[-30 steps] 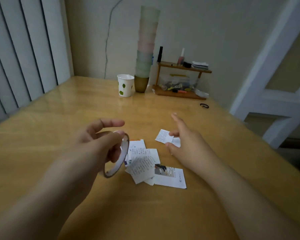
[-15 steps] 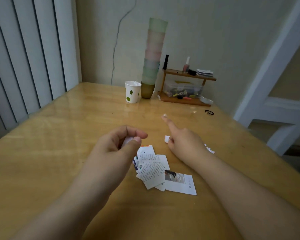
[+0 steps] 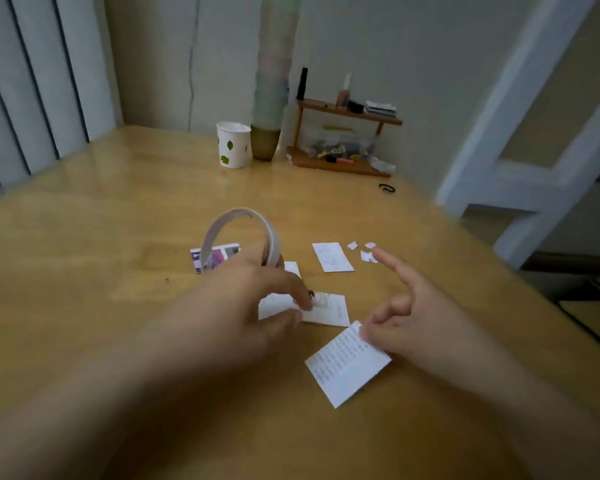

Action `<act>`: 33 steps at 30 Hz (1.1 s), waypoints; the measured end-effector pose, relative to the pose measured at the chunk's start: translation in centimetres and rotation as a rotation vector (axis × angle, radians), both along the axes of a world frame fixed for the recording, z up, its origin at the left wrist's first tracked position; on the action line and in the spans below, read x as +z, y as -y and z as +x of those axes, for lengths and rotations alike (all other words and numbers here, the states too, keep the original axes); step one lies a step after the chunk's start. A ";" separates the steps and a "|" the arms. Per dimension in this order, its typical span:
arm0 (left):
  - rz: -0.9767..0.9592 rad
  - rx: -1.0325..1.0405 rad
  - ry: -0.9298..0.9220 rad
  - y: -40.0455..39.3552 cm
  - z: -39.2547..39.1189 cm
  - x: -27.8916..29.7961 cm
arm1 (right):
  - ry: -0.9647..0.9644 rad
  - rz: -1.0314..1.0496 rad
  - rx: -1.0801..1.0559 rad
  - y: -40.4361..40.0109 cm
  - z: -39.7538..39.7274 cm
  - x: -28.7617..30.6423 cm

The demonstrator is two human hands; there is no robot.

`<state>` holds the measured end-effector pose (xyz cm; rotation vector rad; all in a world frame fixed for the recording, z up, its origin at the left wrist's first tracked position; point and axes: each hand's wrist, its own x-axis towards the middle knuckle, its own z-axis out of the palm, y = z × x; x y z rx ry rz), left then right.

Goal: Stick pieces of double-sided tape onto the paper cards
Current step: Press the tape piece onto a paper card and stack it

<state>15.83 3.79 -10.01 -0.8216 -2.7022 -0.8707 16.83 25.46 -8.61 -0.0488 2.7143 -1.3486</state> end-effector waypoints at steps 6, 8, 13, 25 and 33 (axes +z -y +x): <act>-0.116 -0.285 0.065 -0.3 -0.1 -1.0 | -0.204 0.097 -0.077 -0.9 1.5 -2.6; -0.152 -0.319 0.074 -0.3 0.0 -1.1 | -0.215 0.010 -0.133 -1.2 2.0 -2.3; -0.164 -0.366 0.008 -0.6 0.0 -1.8 | 0.367 -0.643 -0.044 -1.4 3.4 -0.6; -0.232 -0.356 0.116 -1.1 0.4 -1.7 | 0.543 -0.588 0.037 -1.1 3.5 -1.0; -0.259 -0.360 0.130 -1.2 0.3 -1.8 | 0.452 -0.253 0.024 -1.2 3.4 -1.4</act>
